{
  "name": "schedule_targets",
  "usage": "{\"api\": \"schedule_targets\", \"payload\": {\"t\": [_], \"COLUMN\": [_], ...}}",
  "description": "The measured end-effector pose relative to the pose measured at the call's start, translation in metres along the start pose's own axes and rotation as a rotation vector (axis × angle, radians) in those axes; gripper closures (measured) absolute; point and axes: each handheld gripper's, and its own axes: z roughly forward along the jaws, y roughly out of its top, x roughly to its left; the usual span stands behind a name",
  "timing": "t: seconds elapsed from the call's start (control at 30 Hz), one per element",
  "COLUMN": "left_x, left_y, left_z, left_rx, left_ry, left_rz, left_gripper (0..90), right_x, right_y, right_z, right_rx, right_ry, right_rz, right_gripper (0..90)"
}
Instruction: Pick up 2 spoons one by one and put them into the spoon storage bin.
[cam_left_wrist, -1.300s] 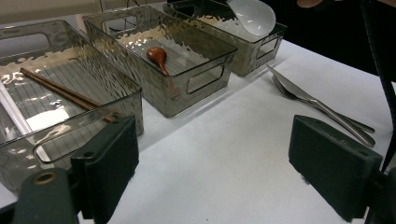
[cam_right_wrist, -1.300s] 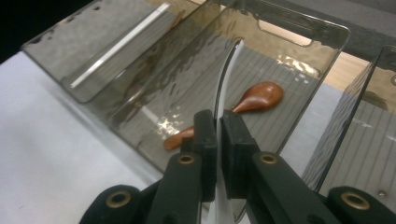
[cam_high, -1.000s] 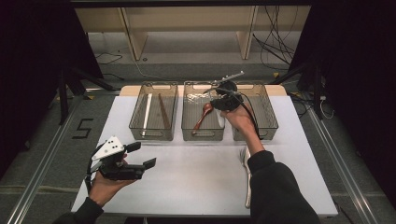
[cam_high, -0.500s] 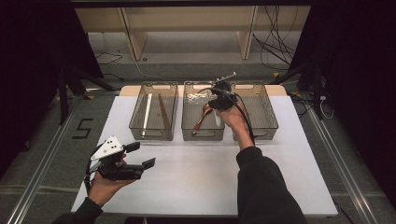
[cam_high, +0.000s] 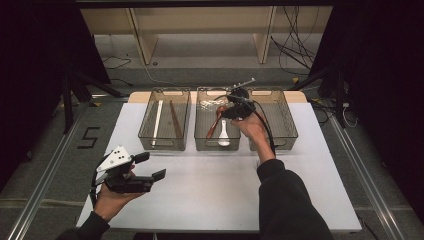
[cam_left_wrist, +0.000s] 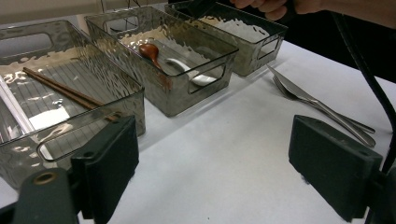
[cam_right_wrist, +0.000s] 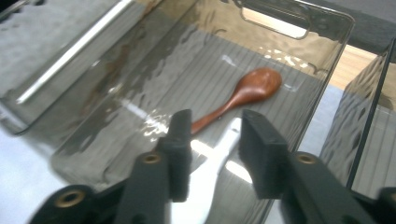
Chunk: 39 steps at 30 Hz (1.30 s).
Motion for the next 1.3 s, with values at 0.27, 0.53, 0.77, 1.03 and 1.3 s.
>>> {"api": "schedule_targets", "payload": {"t": [0.27,0.53,0.77,1.03,1.3], "left_x": [-0.001,-0.004,-0.003,-0.004,-0.004], "left_y": [0.000,0.001,0.000,0.001,0.001], "left_z": [0.000,0.002,0.002,0.002,0.001], "left_rx": [0.005,0.009,0.008,0.009,0.002], "left_ry": [-0.003,-0.002,-0.002,-0.004,-0.001], "left_rz": [0.003,0.008,0.001,0.014,0.006], "left_gripper": [15.5,15.5,15.5,15.5,15.5], "right_x": [0.008,0.011,0.010,0.005,0.002], "right_y": [-0.025,-0.068,-0.105,-0.141,-0.166], "right_z": [-0.046,-0.071,-0.081,-0.089,-0.093], "right_rx": [-0.027,-0.026,0.011,0.080,0.137], "right_ry": [0.103,0.152,0.126,0.075,0.047], "right_rz": [-0.073,-0.078,-0.055,-0.013,0.028], "right_gripper": [42.4,37.5,37.2,37.1,35.4]}}
